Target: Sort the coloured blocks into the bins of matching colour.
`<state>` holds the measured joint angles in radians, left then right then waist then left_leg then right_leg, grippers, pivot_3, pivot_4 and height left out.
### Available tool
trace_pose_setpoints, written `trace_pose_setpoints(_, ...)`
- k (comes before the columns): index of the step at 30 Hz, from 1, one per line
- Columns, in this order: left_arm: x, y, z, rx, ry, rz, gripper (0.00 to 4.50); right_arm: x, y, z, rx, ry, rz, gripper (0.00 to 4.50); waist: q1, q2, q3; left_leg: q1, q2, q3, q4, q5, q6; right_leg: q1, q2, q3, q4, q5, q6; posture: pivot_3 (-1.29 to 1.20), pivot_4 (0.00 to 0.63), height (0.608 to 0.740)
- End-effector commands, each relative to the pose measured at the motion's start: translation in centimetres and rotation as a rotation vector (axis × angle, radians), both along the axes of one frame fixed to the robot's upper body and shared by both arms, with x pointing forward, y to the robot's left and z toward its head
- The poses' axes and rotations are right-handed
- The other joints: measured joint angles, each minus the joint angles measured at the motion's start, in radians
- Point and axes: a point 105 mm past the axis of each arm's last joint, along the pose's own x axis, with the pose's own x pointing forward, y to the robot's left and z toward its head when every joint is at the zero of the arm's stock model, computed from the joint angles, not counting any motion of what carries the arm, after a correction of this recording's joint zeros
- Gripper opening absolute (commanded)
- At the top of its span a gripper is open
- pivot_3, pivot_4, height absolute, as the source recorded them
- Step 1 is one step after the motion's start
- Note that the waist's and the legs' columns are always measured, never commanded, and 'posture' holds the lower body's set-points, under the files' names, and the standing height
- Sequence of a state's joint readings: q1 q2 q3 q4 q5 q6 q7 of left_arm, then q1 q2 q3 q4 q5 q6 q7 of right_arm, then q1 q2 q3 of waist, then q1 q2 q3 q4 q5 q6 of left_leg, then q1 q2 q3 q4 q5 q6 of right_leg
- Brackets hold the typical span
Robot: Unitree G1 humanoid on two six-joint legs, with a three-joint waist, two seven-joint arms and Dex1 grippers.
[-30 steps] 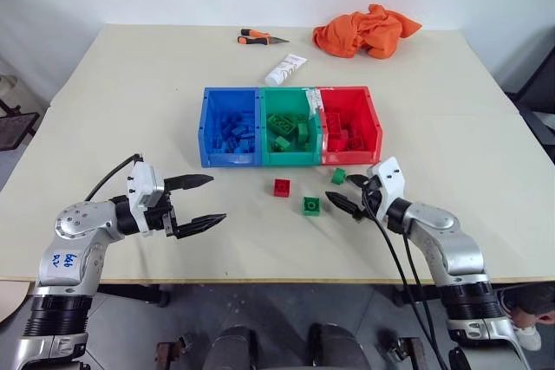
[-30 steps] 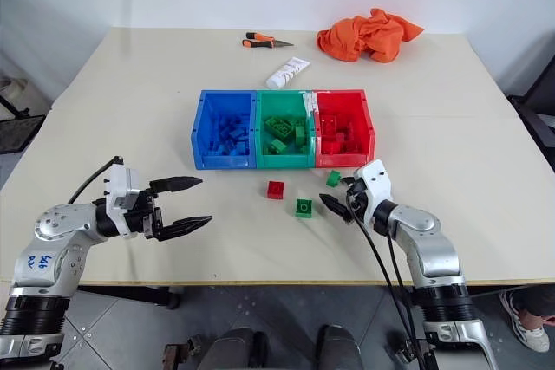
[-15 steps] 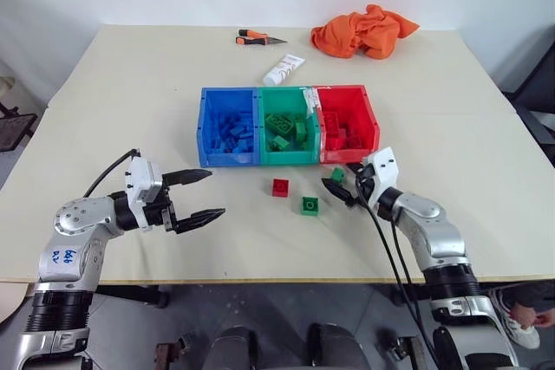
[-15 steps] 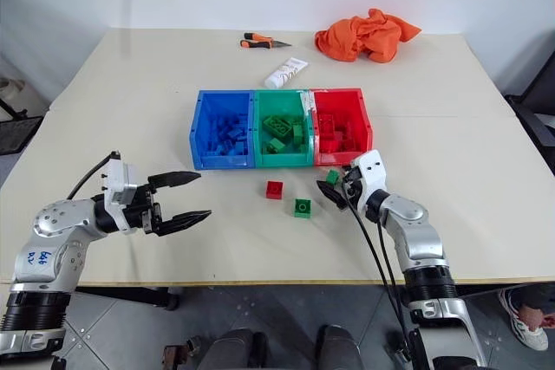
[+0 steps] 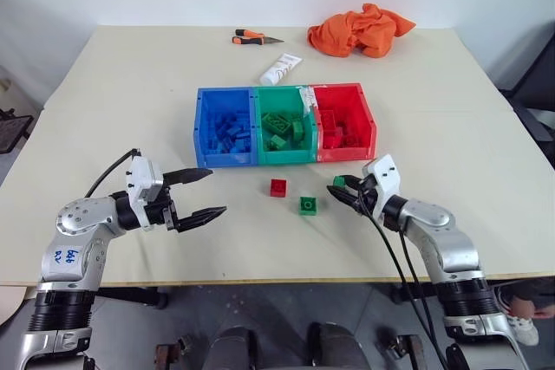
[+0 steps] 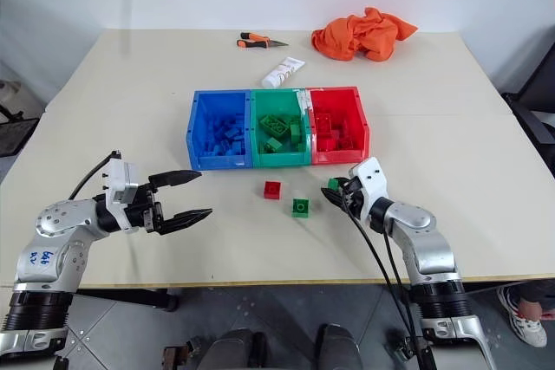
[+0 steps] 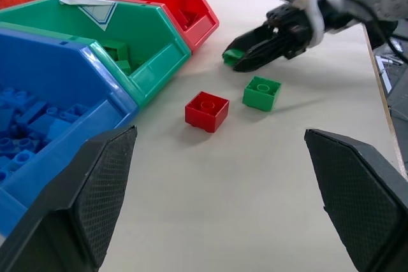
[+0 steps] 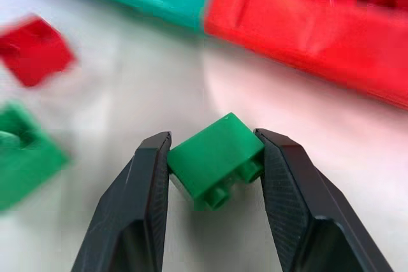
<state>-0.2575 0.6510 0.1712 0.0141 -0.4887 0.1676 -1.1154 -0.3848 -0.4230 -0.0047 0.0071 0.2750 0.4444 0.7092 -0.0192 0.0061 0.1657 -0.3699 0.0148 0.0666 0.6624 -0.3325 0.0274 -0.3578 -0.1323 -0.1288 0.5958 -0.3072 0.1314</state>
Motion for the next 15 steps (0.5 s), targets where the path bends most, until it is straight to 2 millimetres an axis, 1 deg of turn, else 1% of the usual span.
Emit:
trace_pose_setpoints(1, 0.1, -0.2, 0.5, -0.005, -0.032, -0.007, 4.50, 0.6, 1.3, 5.4, 0.042, -0.141, 0.050, 1.64, -0.006, 0.000, 0.000, 0.000, 0.000, 0.000, 0.000, 0.000, 0.000, 0.000, 0.000, 0.000, 0.000, 0.000, 0.000, 0.00, 0.150, 0.740)
trace_pose_setpoints(5, 0.5, -0.6, 0.6, -0.010, -0.039, -0.018, 4.50, 3.2, 3.8, 8.5, 0.056, -0.213, 0.074, 1.64, -0.009, 0.000, 0.000, 0.000, 0.001, 0.000, 0.000, 0.000, 0.000, -0.001, 0.000, 0.000, 0.001, 0.000, 0.000, 0.00, 0.150, 0.740)
trace_pose_setpoints(6, 0.7, -0.7, 0.7, -0.011, -0.042, -0.021, 4.50, 4.5, 4.6, 8.9, 0.038, -0.217, 0.060, 1.64, -0.011, 0.000, 0.000, 0.000, 0.000, 0.000, 0.000, 0.000, 0.000, -0.001, 0.000, 0.000, 0.002, 0.000, 0.000, 0.00, 0.150, 0.740)
trace_pose_setpoints(7, 0.8, -0.7, 0.7, -0.012, -0.044, -0.022, 4.50, 5.5, 5.2, 9.1, 0.022, -0.219, 0.050, 1.64, -0.012, 0.000, 0.000, 0.001, 0.000, 0.001, 0.000, 0.000, 0.000, -0.002, 0.000, 0.000, 0.003, 0.000, 0.000, 0.00, 0.150, 0.740)
trace_pose_setpoints(9, 1.0, -0.8, 0.7, -0.015, -0.049, -0.024, 4.50, 7.0, 5.9, 9.0, -0.004, -0.214, 0.032, 2.37, -0.012, 0.000, 0.000, 0.001, 0.000, 0.001, 0.000, 0.000, 0.000, -0.002, 0.000, 0.000, 0.005, 0.000, 0.000, 0.00, 0.150, 0.740)
trace_pose_setpoints(10, 1.0, -0.9, 0.7, -0.017, -0.051, -0.024, 4.50, 7.3, 6.4, 9.1, -0.005, -0.223, 0.046, 2.62, -0.009, 0.000, 0.000, 0.001, 0.000, 0.001, 0.000, 0.000, 0.000, -0.003, 0.000, 0.000, 0.007, 0.000, 0.000, 0.00, 0.150, 0.740)
trace_pose_setpoints(12, 1.1, -1.2, 0.8, -0.024, -0.059, -0.025, 4.50, 7.7, 7.8, 9.6, 0.000, -0.249, 0.091, 3.27, -0.008, 0.000, 0.000, 0.000, -0.001, -0.003, 0.000, 0.000, 0.000, -0.003, 0.000, -0.001, 0.009, 0.000, 0.000, 0.00, 0.150, 0.740)
trace_pose_setpoints(15, 1.1, -1.2, 0.8, -0.027, -0.066, -0.023, 4.50, 7.9, 8.5, 10.1, 0.004, -0.270, 0.114, 4.32, -0.009, 0.000, 0.000, 0.000, -0.002, -0.004, 0.000, 0.000, 0.000, -0.003, -0.001, -0.001, 0.010, 0.000, 0.000, 0.00, 0.150, 0.740)
